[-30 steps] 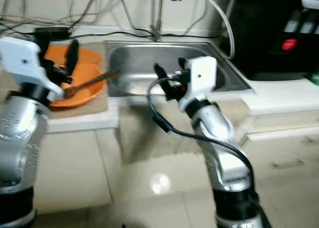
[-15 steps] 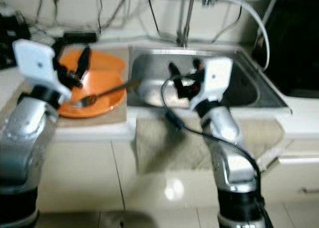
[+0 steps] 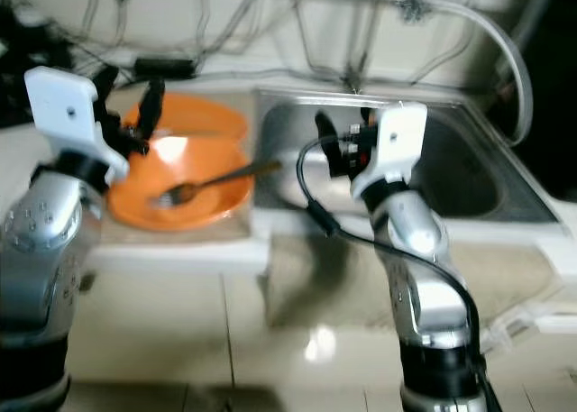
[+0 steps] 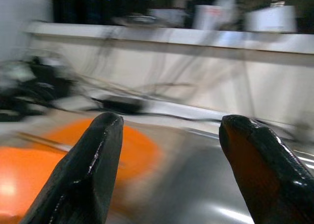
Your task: Kitchen organization
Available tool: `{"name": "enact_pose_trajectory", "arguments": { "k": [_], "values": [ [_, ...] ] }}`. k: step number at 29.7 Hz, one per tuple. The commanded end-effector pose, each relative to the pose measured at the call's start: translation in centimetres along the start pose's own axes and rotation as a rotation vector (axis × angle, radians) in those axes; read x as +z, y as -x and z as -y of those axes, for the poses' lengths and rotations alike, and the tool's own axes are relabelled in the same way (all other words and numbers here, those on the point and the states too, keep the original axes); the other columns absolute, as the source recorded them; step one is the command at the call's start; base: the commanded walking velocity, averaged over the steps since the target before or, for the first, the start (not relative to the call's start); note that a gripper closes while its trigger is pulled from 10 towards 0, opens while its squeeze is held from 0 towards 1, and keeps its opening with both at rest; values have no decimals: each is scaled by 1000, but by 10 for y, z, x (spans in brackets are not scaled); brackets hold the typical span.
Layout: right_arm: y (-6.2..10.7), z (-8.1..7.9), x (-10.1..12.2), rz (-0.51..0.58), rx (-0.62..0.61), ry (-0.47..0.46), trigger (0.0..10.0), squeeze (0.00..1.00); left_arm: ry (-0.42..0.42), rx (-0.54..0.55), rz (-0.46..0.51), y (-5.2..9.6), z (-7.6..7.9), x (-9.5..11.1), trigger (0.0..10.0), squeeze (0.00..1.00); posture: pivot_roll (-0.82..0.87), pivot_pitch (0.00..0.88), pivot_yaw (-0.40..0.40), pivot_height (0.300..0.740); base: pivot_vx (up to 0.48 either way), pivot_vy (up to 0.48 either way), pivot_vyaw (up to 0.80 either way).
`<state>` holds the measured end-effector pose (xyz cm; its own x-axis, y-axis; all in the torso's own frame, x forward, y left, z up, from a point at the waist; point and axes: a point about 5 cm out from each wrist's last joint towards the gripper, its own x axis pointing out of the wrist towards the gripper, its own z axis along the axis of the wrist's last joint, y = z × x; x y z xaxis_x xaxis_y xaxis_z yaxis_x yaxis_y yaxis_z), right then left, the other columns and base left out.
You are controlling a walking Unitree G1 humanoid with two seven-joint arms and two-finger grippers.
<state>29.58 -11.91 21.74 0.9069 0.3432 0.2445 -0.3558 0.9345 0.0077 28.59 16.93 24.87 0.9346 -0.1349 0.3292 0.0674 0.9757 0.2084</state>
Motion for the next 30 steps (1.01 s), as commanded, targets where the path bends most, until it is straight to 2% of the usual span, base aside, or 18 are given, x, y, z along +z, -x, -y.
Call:
{"name": "enact_pose_trajectory", "arguments": {
  "k": [1,17,22,26,28,29,30],
  "values": [
    [4,12,3,10,-50,10,10000,0,8,-29,17,-2,8,5,10000,0,9,0,-40,740,296,0,0],
    [6,17,3,15,-91,-18,10000,0,33,-49,20,-1,12,9,10000,0,18,0,-38,740,271,0,0],
    [6,23,5,20,-112,-16,10000,0,55,-122,29,-1,18,11,10000,0,15,0,-37,740,0,0,0],
    [6,29,7,24,-116,-8,10000,0,63,-152,-3,-1,20,7,10000,0,10,0,-37,740,0,0,0],
    [6,33,10,24,-104,6,10000,0,85,-172,-22,0,19,5,10000,0,8,0,-39,740,0,0,0],
    [6,38,11,16,-65,-3,10000,0,111,-239,-28,2,19,5,10000,0,8,0,-43,740,0,0,0],
    [6,38,11,16,-65,-3,10000,0,111,-239,-28,2,19,5,10000,0,8,0,-43,740,0,0,0]
  ]
}}
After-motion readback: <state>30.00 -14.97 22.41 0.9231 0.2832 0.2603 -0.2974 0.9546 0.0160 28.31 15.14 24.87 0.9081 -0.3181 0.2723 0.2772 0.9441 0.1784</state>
